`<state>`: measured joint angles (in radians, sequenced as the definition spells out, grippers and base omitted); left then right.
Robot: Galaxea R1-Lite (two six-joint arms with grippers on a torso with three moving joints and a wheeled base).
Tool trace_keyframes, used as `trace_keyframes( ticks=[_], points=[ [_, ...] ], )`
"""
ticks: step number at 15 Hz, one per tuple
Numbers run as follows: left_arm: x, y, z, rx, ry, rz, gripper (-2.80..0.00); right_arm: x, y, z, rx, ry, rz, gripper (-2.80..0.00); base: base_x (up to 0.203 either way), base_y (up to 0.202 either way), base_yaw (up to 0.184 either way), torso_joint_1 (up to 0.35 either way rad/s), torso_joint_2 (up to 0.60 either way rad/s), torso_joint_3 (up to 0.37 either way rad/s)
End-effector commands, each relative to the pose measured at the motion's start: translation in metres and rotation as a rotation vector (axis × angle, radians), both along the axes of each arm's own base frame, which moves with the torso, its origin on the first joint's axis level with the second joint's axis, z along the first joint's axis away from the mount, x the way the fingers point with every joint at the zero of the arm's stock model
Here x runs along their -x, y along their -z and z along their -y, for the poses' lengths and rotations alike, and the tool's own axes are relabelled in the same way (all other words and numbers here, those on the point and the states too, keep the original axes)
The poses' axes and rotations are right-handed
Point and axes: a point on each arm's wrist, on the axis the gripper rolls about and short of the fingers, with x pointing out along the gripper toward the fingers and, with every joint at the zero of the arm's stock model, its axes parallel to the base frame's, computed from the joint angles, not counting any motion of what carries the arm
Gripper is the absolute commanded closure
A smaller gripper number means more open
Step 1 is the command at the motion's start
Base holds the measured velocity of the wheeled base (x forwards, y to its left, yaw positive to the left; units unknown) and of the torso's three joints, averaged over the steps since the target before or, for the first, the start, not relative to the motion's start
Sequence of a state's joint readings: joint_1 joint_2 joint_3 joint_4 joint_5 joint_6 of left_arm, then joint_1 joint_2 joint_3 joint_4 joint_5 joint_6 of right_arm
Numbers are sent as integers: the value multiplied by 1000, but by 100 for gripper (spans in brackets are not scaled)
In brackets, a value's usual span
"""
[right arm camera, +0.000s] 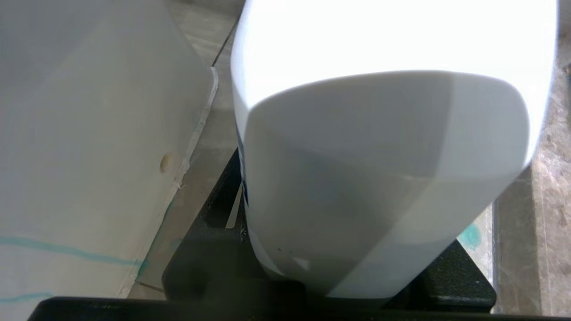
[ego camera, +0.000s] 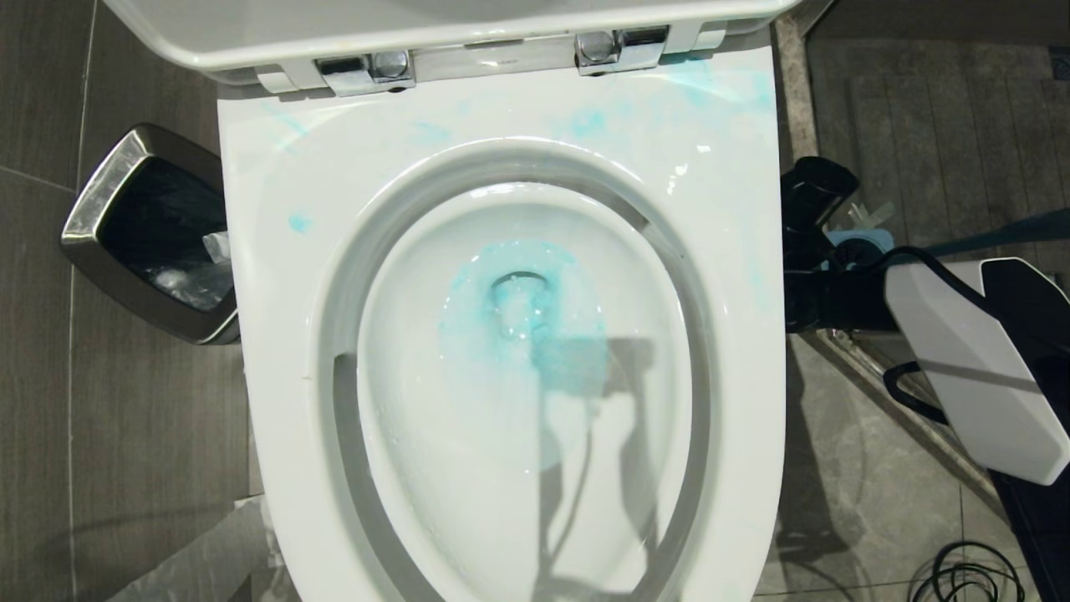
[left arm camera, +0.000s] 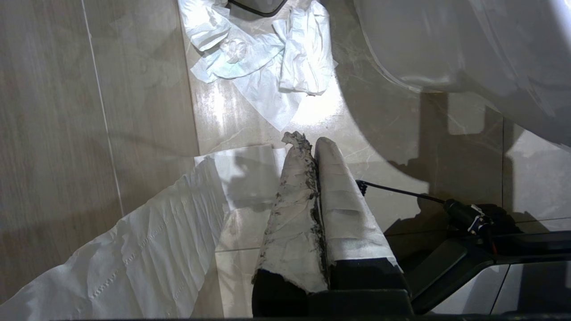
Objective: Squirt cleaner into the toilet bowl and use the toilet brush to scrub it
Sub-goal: Place the cleaning agent on the floor
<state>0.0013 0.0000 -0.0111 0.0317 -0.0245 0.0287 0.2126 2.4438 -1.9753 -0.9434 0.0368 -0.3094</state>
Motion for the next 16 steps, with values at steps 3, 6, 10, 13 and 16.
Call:
trace_keyframes(
  ticks=[3,6,10,13,16],
  points=[
    [0,0,0,0,0,-1,0,2,-3,0,-16,27,2,-280,0,0,0,0,0,0],
    [0,0,0,0,0,-1,0,5,-5,1,-14,30,1,-280,0,0,0,0,0,0],
    [0,0,0,0,0,-2,0,9,-3,2,-20,38,11,-280,0,0,0,0,0,0],
    [0,0,0,0,0,-1,0,23,11,0,-14,52,-78,-280,0,0,0,0,0,0],
    [0,0,0,0,0,-2,0,67,6,0,-15,40,-180,-280,0,0,0,0,0,0]
  ],
)
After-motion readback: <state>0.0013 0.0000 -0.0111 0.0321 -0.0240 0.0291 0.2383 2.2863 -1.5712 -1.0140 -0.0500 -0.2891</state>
